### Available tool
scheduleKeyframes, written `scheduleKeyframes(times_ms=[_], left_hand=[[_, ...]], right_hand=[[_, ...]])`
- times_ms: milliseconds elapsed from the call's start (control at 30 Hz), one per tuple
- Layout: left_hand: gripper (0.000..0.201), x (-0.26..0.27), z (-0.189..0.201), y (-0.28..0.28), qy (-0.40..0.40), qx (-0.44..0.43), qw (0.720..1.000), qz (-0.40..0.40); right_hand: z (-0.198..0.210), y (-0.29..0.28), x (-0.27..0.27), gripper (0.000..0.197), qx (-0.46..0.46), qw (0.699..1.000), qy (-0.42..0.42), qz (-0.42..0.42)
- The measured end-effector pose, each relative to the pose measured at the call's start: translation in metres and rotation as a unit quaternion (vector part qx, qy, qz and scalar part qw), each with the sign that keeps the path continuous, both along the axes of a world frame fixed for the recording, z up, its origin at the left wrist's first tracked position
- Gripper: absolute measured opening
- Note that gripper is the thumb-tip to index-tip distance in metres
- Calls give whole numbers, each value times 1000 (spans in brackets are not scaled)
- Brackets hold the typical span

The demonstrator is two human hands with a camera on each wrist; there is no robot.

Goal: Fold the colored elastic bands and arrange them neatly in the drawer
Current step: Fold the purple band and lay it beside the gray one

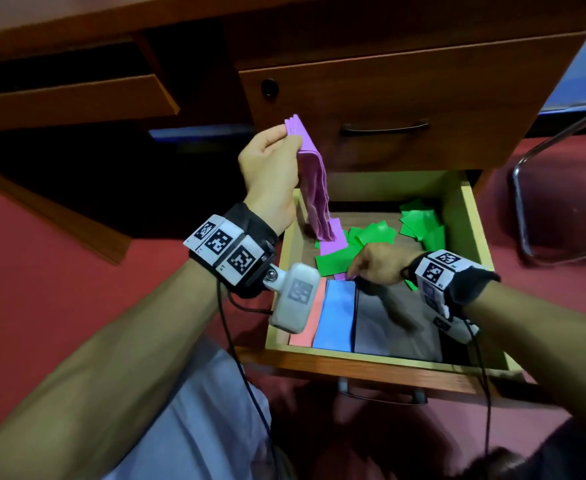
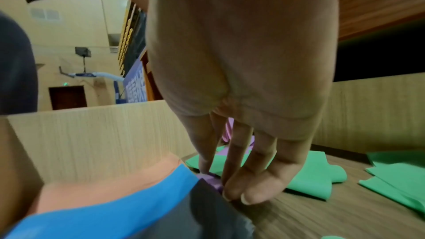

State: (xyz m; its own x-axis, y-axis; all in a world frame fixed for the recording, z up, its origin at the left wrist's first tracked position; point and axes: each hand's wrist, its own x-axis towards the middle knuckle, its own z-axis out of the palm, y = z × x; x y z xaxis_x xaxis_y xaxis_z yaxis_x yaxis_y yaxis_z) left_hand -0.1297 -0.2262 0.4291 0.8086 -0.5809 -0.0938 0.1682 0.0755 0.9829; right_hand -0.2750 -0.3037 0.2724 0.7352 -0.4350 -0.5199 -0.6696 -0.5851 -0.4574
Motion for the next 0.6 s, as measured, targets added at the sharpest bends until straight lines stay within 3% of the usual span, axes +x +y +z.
scheduleKeyframes(times_ms=[267,600], left_hand=[[28,2,-4,2,17,28,999,-22],[30,0,-6,4,29,37,999,-26]], right_hand=[[-18,-4,3,47,-46,997,22,66],[-19,-4,0,39,-52,992,22,112]])
